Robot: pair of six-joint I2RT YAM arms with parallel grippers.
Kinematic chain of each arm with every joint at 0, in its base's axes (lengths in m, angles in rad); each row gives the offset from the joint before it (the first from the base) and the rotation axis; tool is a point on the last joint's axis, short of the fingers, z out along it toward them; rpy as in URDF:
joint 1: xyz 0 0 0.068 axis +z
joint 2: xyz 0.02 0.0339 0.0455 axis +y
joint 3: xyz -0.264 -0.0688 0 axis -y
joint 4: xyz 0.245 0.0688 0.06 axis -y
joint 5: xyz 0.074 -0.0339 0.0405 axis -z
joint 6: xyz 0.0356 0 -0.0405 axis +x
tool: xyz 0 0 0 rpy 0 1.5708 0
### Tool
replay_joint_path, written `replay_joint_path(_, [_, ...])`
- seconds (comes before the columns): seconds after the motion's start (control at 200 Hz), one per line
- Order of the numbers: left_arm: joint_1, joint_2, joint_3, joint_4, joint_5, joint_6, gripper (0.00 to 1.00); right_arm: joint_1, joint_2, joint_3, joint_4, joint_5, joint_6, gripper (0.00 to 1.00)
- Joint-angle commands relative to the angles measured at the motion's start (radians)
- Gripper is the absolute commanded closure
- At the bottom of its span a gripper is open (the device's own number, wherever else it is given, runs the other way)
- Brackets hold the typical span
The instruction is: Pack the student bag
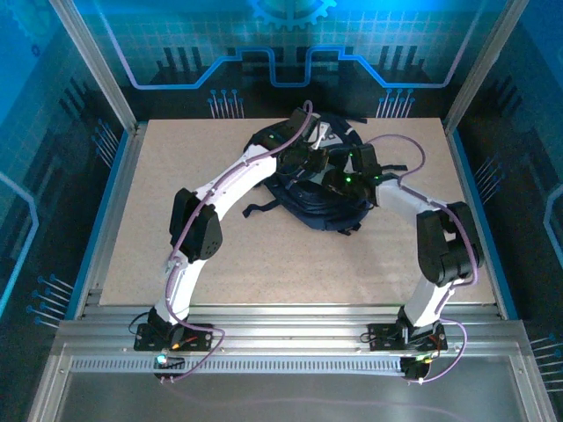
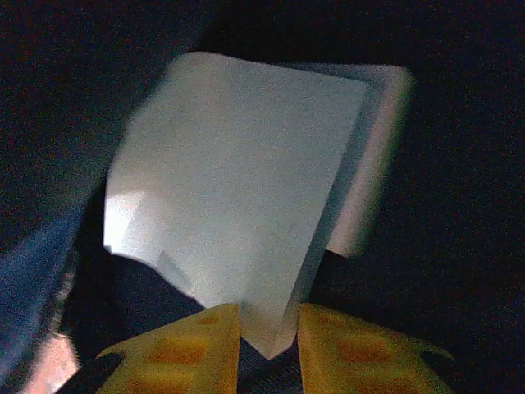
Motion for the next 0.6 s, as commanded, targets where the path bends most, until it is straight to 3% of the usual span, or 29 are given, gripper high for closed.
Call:
replay_joint_path(0.0, [-0.016,-0.110,0.012,0.041,0.026,-0.036,1.00,0.032,0.054,0.096,0.070,-0.032,0.005,0.75])
replay_joint_path(0.215, [-0.016,-0.135,-0.008,0.044,-0.002,-0.020,1.00,0.016,0.048,0.095,0.023,-0.008,0.001,0.67])
replay_joint_path(0.54, [-0.016,-0.144,0.031,0.048,-0.039,0.034,1.00,-0.015,-0.170,-0.001,-0.084,0.083,-0.088,0.67])
replay_joint_path(0.595, [-0.016,-0.145,0.026,0.045,-0.034,0.042,0.83,-0.025,-0.199,-0.012,-0.096,0.073,-0.097,0.67])
